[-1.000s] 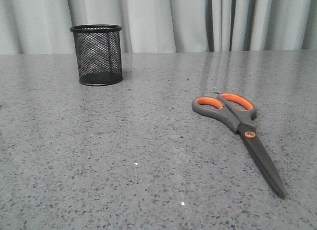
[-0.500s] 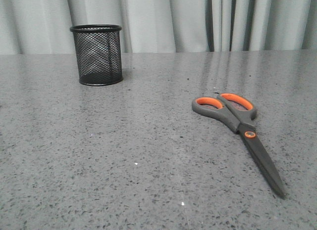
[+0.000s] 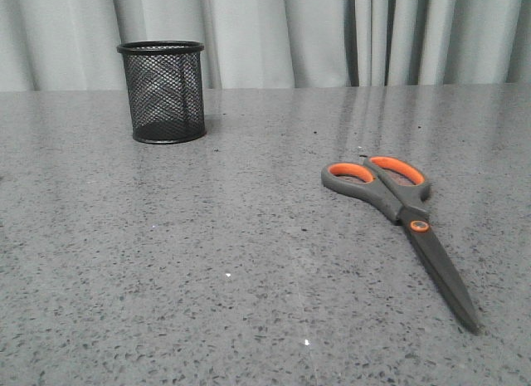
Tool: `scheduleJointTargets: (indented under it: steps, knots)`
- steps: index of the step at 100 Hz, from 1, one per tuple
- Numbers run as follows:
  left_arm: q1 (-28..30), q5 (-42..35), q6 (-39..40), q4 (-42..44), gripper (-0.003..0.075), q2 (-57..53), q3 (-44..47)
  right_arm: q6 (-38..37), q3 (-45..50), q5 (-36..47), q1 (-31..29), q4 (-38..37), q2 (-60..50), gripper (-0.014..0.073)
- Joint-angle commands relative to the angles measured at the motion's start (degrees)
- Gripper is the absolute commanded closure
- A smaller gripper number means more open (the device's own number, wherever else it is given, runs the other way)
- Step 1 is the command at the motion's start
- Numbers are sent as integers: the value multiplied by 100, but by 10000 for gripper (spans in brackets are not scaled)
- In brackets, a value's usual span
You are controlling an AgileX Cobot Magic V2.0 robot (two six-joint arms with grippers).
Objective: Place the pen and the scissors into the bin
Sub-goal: 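Lower the left gripper over the pink marker and grasp it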
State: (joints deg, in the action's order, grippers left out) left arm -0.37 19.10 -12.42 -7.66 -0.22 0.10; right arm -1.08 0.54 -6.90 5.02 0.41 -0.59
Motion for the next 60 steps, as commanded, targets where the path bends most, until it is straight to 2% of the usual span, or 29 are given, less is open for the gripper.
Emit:
scheduleJointTargets:
  steps: [1,18,31,48,60]
  knots:
    - [17,-532,74,-120,711,-181,247,42,88,1211,-30,457,-109,662]
    - [17,-1786,74,-1451,711,-181,247,-347,88,1438,-30,1195,-109,662]
    - [17,-2766,112,-2615,711,-181,247,-416,88,2107,-30,1254,-109,662]
    - [17,-3229,296,-5701,711,-181,201,-501,77,2261,-30,1318,-62,662]
    - [17,-3349,296,-6571,711,-181,201,-501,42,2273,-30,1318,-62,662]
